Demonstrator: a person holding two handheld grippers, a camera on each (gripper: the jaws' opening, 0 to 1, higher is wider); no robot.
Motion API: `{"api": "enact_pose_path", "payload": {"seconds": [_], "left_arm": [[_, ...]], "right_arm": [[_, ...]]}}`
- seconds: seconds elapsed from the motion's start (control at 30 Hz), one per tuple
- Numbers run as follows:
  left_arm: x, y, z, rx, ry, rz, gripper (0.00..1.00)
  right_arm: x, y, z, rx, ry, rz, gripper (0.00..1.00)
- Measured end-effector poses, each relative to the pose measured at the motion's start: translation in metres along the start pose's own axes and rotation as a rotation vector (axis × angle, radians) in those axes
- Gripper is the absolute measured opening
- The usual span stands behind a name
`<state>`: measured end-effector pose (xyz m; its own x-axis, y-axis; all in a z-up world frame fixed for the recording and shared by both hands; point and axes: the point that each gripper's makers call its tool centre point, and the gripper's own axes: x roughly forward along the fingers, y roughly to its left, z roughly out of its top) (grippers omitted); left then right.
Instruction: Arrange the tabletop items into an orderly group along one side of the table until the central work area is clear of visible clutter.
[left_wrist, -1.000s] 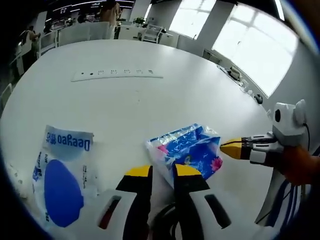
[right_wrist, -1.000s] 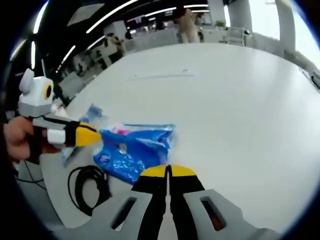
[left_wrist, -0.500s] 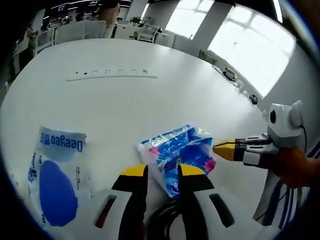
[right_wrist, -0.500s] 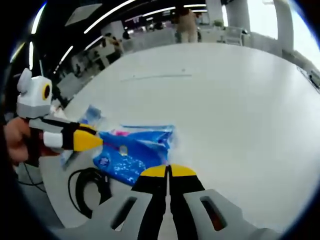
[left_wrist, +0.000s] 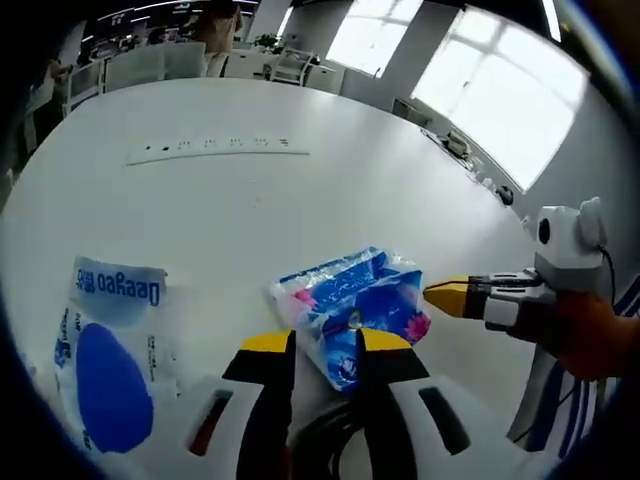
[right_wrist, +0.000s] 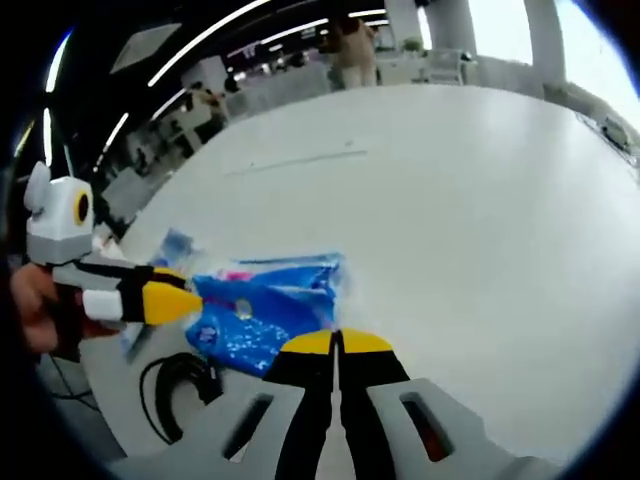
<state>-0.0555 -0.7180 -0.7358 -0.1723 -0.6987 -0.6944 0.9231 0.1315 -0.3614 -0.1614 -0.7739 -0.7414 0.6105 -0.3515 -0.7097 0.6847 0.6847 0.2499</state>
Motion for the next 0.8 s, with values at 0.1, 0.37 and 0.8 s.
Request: {"api": "enact_pose_path", "payload": {"seconds": [0.1, 0.37, 0.8], "left_arm": [[-0.001, 0.000, 0.002, 0.010, -0.001, 0.007, 0.20], [-0.008, 0.003, 0.003, 0.016, -0.013, 0.007, 0.20], [-0.038, 0.021, -0.006, -0.013, -0.042, 0.023, 0.23]], "right_arm": [[0.000, -0.002, 0.003, 0.008, -0.009, -0.013, 0.00], [0.001, -0.007, 0.005, 0.013, -0.014, -0.028, 0.00], [0.000, -0.001, 0.005, -0.038, 0.003, -0.019, 0.02]]}}
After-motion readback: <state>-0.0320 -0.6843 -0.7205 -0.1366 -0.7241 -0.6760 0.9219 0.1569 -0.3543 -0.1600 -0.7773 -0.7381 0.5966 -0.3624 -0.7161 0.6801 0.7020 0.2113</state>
